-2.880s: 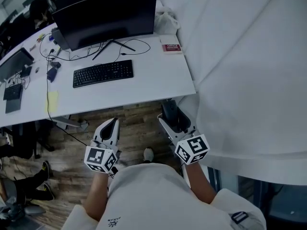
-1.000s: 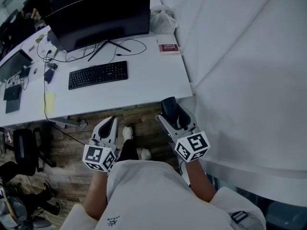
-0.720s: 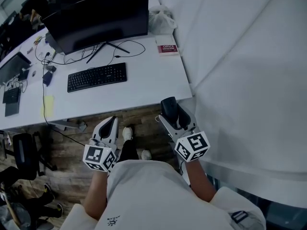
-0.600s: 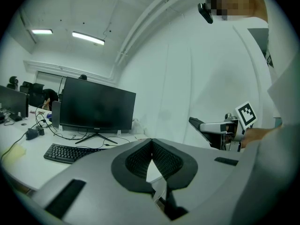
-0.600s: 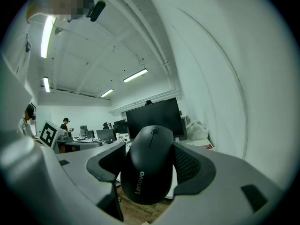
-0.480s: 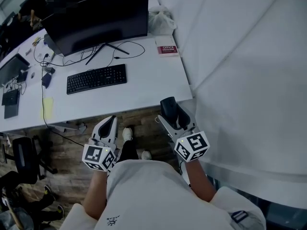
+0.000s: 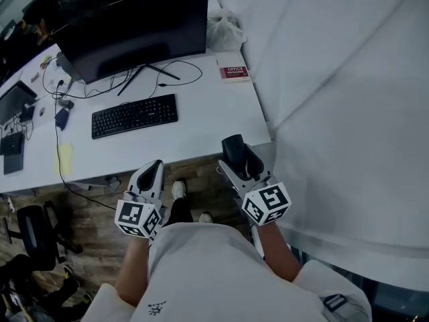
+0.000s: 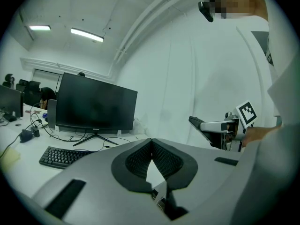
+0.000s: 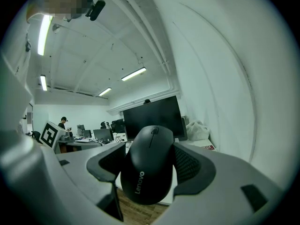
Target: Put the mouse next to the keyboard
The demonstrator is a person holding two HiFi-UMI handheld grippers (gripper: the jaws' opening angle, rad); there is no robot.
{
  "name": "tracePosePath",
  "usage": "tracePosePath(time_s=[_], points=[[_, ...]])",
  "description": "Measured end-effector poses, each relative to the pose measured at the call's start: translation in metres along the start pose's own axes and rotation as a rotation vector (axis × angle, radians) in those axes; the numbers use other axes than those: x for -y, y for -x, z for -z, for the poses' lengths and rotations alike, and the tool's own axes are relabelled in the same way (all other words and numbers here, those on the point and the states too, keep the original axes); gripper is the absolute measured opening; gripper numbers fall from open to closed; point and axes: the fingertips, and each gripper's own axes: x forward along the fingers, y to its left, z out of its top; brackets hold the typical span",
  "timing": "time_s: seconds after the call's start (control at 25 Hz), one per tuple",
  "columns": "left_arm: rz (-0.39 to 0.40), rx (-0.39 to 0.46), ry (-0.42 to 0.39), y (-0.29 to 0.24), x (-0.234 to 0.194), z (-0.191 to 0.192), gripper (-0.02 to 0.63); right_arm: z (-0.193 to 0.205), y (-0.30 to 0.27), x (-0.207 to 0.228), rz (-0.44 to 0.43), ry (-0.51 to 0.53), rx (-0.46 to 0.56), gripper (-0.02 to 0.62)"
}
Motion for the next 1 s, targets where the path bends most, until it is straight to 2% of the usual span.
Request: tracePosePath(time_s=[1.0], points=[[0.067, -0.023, 0.032, -0.064, -0.072, -0.019, 0.011, -0.011, -0.083, 0.015, 0.06, -0.015, -0.04, 0.325]])
